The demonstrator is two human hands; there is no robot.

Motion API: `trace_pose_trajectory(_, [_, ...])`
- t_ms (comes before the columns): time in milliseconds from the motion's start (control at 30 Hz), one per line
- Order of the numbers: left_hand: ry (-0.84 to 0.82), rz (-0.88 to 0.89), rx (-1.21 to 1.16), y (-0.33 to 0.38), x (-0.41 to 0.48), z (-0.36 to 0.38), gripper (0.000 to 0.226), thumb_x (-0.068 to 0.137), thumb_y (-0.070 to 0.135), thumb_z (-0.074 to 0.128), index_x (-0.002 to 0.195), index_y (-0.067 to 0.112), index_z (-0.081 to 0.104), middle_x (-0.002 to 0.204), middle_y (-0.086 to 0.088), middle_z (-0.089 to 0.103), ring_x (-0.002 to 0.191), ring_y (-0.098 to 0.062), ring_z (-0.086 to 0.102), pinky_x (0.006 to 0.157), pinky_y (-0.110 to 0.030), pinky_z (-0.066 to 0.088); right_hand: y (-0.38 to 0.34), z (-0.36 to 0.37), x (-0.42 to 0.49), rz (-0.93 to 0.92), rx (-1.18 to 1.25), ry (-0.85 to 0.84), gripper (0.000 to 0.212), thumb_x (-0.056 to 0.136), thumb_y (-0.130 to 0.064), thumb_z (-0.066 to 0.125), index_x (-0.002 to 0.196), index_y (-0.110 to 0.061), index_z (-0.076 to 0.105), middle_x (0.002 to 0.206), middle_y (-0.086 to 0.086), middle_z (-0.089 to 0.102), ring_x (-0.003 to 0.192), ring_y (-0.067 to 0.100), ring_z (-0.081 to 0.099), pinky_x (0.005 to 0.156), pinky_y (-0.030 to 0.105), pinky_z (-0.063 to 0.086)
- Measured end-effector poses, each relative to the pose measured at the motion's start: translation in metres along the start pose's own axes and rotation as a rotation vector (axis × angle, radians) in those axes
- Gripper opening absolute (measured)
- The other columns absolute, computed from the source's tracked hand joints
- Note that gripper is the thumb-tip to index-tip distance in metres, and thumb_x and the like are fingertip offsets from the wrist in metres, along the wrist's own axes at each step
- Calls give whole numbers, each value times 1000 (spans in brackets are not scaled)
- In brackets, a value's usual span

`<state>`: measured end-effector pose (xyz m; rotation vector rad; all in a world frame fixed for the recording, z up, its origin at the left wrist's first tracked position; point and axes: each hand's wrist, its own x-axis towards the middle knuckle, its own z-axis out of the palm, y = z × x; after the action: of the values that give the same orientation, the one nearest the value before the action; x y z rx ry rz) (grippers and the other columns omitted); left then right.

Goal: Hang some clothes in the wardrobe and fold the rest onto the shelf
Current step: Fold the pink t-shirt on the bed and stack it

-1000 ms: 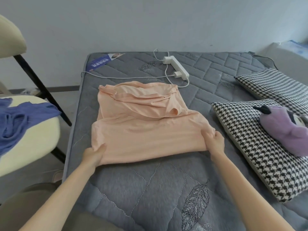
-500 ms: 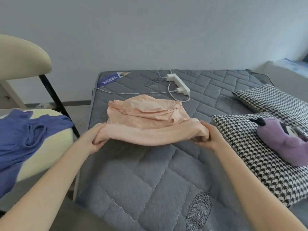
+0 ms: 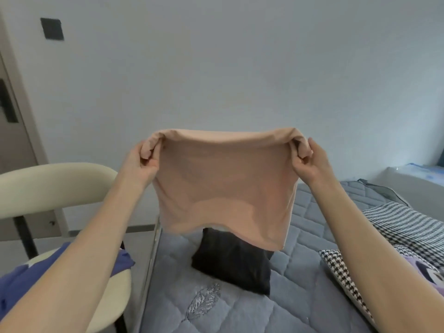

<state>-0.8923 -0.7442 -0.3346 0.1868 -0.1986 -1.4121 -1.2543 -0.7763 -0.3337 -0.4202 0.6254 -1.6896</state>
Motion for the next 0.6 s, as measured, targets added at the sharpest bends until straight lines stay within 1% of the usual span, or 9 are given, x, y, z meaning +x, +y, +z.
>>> trace_pose_trajectory(100, [-14, 23, -49, 18, -17, 13, 24, 71, -24, 45, 85, -7, 54, 97, -21, 53, 115, -29, 56, 74, -32, 57, -1, 27, -19, -48, -16, -37, 24, 91, -3, 51, 71, -9, 41, 62, 0, 40, 64, 9, 46, 73, 14, 51])
trace_pose_trajectory(167, [-103, 26, -118, 27, -31, 15, 46, 46, -32, 52, 81, -2, 51, 90, -19, 52, 111, -27, 58, 64, -35, 59, 1, 26, -23, -32, 253, -75, 26, 85, 6, 52, 67, -8, 41, 51, 0, 39, 50, 7, 44, 64, 16, 55])
trace_pose_trajectory(200, [-139, 43, -135, 30, -38, 16, 52, 38, -32, 52, 79, 1, 49, 82, -18, 52, 100, -26, 61, 66, -35, 59, 1, 25, -29, -47, 172, -108, 21, 88, 2, 54, 70, -7, 46, 48, -2, 42, 45, 4, 47, 60, 12, 54])
trace_pose_trajectory(267, [-123, 51, -169, 37, -50, 12, 39, 53, -29, 44, 78, 0, 51, 59, -12, 49, 75, -14, 56, 84, -32, 55, 6, 18, -50, -243, -418, -120, 5, 93, -10, 55, 96, -7, 58, 56, -7, 56, 49, -4, 54, 56, 4, 47])
trace_pose_trajectory(300, [-92, 52, -171, 39, -57, 10, 31, 66, -25, 39, 82, -4, 54, 55, -10, 45, 71, -10, 51, 87, -32, 53, 11, 13, -53, -265, -478, -140, 14, 93, -11, 54, 106, -9, 58, 64, -8, 60, 53, -9, 54, 55, 4, 46])
trace_pose_trajectory(400, [-32, 47, -155, 49, -66, 6, 27, 91, -15, 32, 94, -15, 58, 66, -10, 50, 80, -23, 59, 69, -36, 58, 10, 11, -67, -216, -82, -174, 21, 96, -7, 49, 75, -8, 49, 50, -2, 49, 38, 0, 46, 43, 8, 43])
trace_pose_trajectory(433, [-21, 33, -141, 54, -68, 8, 23, 88, -17, 35, 92, -15, 58, 72, -12, 54, 87, -26, 62, 65, -37, 58, 6, 11, -68, -251, -183, -70, 29, 96, -6, 48, 69, -15, 44, 48, -6, 45, 35, 2, 43, 42, 8, 41])
trace_pose_trajectory(500, [-41, 2, -49, 59, -74, 11, 39, 63, -33, 50, 95, -13, 59, 93, -14, 54, 100, -26, 63, 56, -40, 58, 10, 9, -85, -476, -772, 45, 23, 93, -10, 50, 81, -29, 45, 69, -16, 49, 52, 1, 50, 47, 3, 41])
trace_pose_trajectory(600, [-58, -17, -25, 71, -69, 8, 78, 27, -41, 59, 94, -2, 60, 112, -12, 46, 105, -25, 61, 51, -40, 57, 11, 7, -91, -435, -704, -3, 13, 90, -12, 49, 85, -22, 43, 73, -9, 38, 59, 7, 39, 48, 4, 35])
